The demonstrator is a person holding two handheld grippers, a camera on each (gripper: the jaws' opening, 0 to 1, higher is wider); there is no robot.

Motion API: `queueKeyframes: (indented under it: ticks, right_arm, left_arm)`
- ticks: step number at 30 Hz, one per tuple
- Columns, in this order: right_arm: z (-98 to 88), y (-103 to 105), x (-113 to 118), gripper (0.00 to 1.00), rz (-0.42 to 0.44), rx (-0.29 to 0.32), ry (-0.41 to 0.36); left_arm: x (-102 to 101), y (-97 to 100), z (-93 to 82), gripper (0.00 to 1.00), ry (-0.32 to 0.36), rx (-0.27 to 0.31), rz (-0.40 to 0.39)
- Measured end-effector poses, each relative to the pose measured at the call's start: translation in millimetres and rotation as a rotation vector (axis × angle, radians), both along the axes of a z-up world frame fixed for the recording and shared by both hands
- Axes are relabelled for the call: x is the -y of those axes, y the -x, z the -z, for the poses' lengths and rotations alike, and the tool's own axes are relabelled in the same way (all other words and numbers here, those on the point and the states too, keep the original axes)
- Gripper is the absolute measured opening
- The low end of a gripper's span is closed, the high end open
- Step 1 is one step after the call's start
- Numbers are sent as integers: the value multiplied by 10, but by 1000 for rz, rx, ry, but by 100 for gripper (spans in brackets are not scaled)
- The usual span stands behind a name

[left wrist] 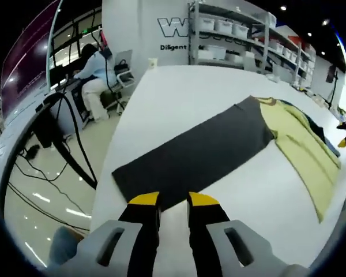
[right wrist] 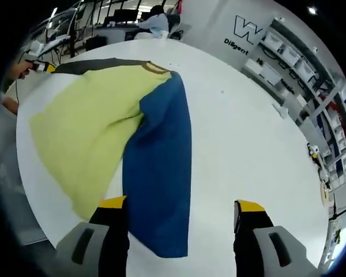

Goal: Fold the garment on the visible template until the final outline fits inside the template.

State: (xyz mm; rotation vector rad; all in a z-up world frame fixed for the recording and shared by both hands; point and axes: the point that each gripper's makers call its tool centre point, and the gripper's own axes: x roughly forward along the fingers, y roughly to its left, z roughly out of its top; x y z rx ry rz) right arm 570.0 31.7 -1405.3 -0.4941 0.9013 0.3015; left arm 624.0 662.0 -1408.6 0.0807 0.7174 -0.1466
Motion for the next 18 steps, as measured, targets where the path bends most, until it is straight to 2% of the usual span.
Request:
queueKeyframes:
  ticks: [5, 8, 13, 18]
  right_arm:
    - [53, 43, 23, 71, 8, -4, -16]
    - [91, 74, 9, 72, 10, -9, -27]
    - [113, 89, -33, 72, -4, -9, -36]
    - [85, 77, -75, 73, -12, 5, -57]
  left_arm:
    - [260, -16, -104, 24, 42, 38, 83]
    - [539, 30, -136, 30, 56, 48, 181]
    - [948, 144, -103, 37, 26, 37, 334]
    - [1294, 229, -78, 44, 28, 38, 427]
